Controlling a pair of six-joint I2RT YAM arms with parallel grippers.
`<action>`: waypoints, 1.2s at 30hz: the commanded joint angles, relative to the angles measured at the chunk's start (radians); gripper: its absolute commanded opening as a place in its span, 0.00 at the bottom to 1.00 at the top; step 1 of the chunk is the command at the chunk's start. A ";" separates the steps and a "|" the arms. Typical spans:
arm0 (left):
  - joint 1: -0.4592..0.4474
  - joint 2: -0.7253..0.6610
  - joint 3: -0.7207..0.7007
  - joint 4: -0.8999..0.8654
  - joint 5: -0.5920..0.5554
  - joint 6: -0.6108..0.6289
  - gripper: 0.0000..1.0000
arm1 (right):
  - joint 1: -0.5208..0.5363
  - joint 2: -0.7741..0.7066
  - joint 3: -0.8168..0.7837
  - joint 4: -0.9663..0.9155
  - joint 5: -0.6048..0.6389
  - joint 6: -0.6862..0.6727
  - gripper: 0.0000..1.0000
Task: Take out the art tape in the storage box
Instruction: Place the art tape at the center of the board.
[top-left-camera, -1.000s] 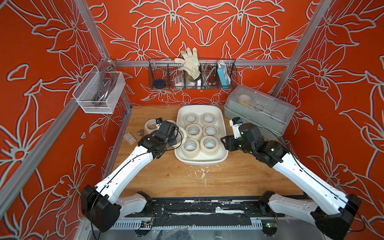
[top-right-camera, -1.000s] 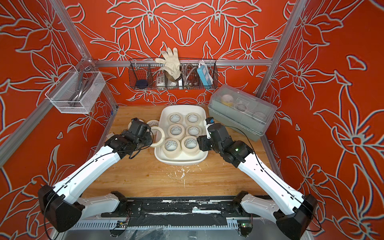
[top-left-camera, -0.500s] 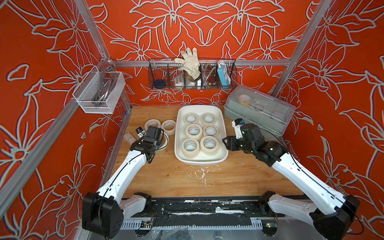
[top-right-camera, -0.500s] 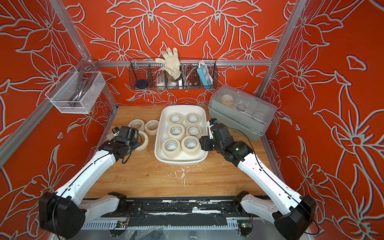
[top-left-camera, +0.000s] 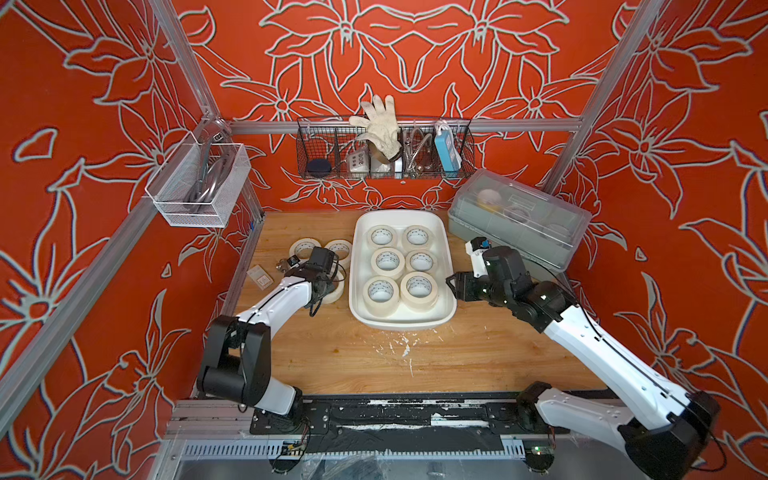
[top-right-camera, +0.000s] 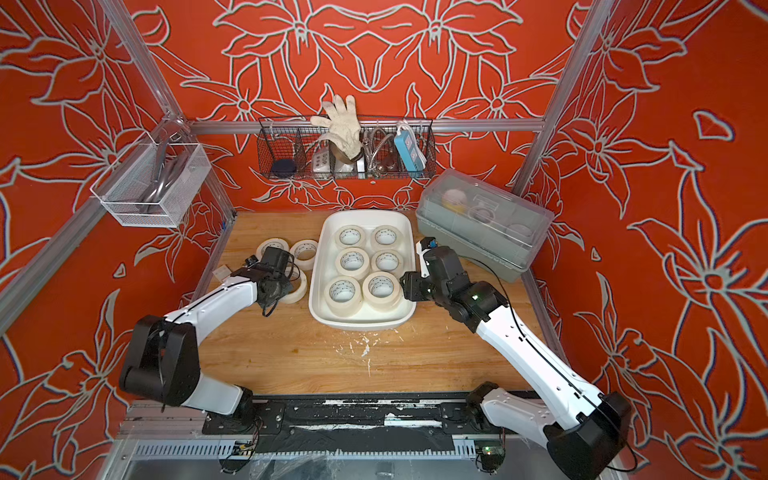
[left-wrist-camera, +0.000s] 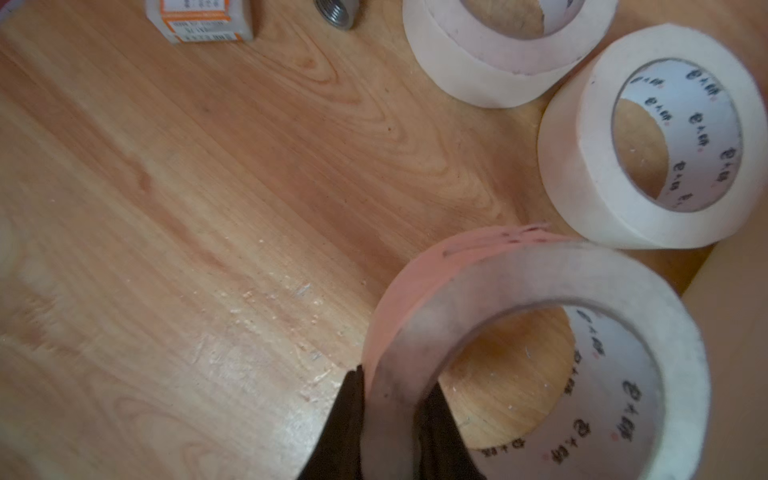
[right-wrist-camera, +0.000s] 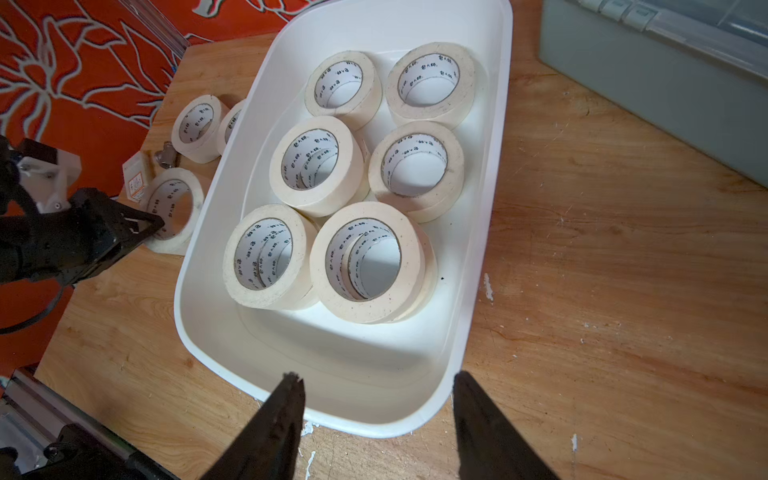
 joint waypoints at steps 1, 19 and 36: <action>0.012 0.063 0.056 0.044 0.044 -0.001 0.00 | -0.009 -0.004 -0.005 -0.013 -0.009 0.001 0.60; 0.040 0.303 0.219 0.055 0.170 0.060 0.00 | -0.032 -0.006 -0.015 -0.015 -0.020 -0.009 0.62; 0.049 0.183 0.297 -0.081 0.121 0.138 0.80 | -0.040 0.012 -0.021 0.012 -0.055 -0.003 0.61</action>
